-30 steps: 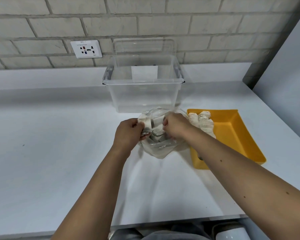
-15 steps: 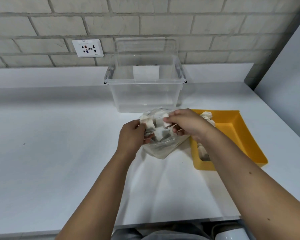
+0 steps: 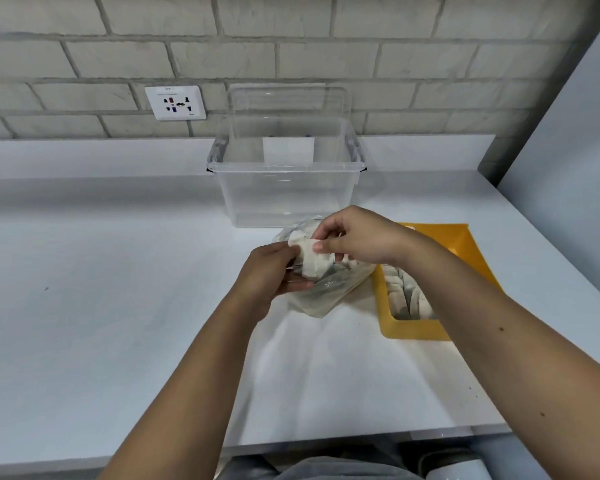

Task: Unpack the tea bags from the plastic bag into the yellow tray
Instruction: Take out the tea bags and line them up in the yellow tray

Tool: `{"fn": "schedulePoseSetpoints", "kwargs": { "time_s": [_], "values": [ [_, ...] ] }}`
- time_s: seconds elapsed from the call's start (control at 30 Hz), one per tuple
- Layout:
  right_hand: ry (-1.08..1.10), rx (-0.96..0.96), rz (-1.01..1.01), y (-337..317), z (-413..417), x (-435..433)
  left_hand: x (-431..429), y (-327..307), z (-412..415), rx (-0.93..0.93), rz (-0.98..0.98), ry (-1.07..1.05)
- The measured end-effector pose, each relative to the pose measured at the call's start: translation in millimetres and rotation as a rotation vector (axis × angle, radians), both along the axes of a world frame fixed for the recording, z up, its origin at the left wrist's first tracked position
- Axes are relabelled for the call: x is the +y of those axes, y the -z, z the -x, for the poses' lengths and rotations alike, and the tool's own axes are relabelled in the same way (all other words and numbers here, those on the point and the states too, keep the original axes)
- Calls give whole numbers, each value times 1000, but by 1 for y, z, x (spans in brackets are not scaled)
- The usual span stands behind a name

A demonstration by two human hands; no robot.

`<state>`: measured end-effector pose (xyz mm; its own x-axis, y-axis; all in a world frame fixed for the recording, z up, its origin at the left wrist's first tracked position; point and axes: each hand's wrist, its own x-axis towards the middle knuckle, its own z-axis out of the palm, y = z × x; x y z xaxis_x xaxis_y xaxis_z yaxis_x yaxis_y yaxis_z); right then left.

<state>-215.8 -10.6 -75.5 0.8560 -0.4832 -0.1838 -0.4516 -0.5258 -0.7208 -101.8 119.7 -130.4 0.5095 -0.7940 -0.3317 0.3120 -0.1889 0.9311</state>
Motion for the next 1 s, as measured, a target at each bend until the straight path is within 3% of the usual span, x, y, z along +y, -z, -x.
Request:
{"fn": "schedulePoseSetpoints", "kwargs": {
  "time_s": [0.13, 0.27, 0.37, 0.43, 0.57, 0.73, 0.87, 1.0],
  "values": [
    [56, -114, 19, 9, -12, -10, 0, -5, -1, 56, 11, 57],
    [89, -191, -2, 22, -19, -16, 0, -2, 0, -65, 10, 104],
    [198, -219, -98, 33, -22, -26, -1, 3, -1, -118, -4, 19],
    [208, -80, 82, 44, -21, -36, -2, 6, -3, -153, -29, -41],
    [29, 337, 555, 70, -23, -37, -4, 10, -3, -185, -50, -68],
    [-75, 419, 703, 80, -32, -32, -5, 13, -1, -199, -71, -76],
    [-103, 377, 589, 74, -28, -35, -1, 11, -3, -209, -67, -74],
    [-143, 214, 390, 20, -9, -37, 0, 6, -5, -243, -65, -77]
  ]
}}
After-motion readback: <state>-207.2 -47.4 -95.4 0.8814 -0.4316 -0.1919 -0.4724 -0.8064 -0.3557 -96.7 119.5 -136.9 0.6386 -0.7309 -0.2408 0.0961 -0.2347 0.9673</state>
